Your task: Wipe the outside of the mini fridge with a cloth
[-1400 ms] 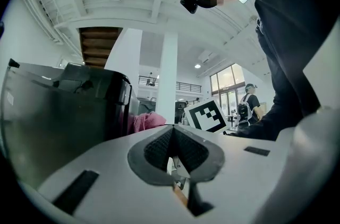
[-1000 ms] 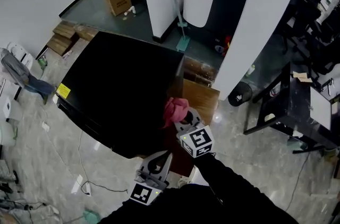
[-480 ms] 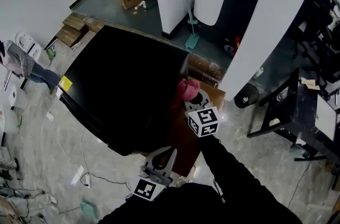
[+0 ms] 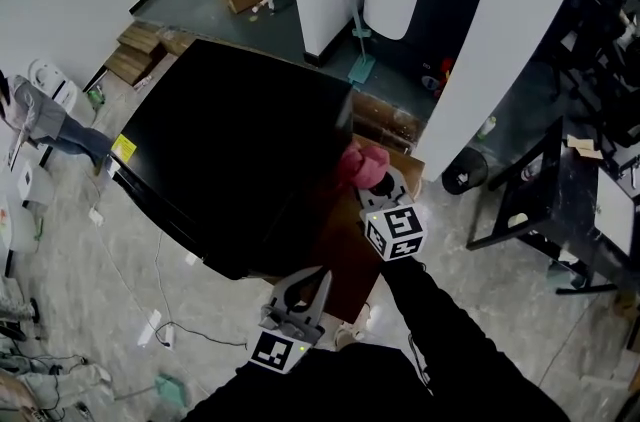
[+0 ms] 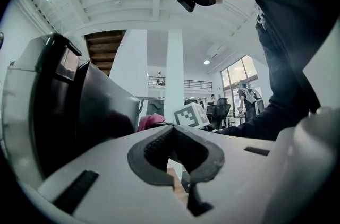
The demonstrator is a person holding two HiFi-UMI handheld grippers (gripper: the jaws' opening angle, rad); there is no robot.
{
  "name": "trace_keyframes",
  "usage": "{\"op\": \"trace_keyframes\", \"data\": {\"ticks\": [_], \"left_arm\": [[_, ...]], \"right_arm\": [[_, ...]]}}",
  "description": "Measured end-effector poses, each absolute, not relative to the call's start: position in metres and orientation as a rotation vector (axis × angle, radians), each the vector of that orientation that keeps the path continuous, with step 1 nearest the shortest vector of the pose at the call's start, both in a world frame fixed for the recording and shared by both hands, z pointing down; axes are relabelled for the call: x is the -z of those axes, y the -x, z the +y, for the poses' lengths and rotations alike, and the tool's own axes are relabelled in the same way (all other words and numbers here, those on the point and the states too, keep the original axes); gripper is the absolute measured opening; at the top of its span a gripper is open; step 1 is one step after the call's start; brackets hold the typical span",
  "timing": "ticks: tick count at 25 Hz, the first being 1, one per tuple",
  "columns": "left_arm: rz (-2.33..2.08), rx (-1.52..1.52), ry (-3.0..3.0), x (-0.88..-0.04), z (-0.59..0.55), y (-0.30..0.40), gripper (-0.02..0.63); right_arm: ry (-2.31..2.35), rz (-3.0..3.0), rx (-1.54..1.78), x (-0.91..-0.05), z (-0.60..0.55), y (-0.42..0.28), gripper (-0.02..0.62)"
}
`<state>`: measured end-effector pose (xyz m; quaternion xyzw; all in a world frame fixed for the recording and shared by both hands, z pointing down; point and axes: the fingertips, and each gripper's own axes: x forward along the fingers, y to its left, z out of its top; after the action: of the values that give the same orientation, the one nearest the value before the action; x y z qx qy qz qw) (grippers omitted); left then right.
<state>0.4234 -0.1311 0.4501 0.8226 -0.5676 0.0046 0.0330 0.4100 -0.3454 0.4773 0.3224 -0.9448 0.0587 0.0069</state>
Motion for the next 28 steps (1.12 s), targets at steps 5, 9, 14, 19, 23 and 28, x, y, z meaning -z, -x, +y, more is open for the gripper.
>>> {"op": "trace_keyframes", "data": {"ticks": [5, 9, 14, 19, 23, 28], "left_arm": [[-1.696, 0.003, -2.555, -0.455, -0.111, -0.415, 0.006], [-1.655, -0.007, -2.583, -0.466, -0.091, -0.407, 0.006], [-1.600, -0.013, -2.597, -0.488, -0.065, -0.397, 0.006], [-1.567, -0.040, -2.569, -0.523, -0.041, -0.382, 0.006], [-1.560, -0.087, -2.531, -0.556, -0.026, -0.366, 0.006], [-1.575, -0.132, -2.470, -0.596, -0.018, -0.347, 0.006]], "right_arm": [[-1.074, -2.952, -0.155, -0.474, -0.297, -0.435, 0.048], [-1.098, -2.928, -0.124, -0.482, -0.251, -0.443, 0.048], [-1.092, -2.897, -0.186, -0.512, -0.193, -0.437, 0.048], [-1.040, -2.865, -0.259, -0.555, -0.146, -0.415, 0.048], [-1.014, -2.831, -0.328, -0.591, -0.121, -0.396, 0.048], [-0.967, -2.798, -0.411, -0.632, -0.107, -0.371, 0.048]]}}
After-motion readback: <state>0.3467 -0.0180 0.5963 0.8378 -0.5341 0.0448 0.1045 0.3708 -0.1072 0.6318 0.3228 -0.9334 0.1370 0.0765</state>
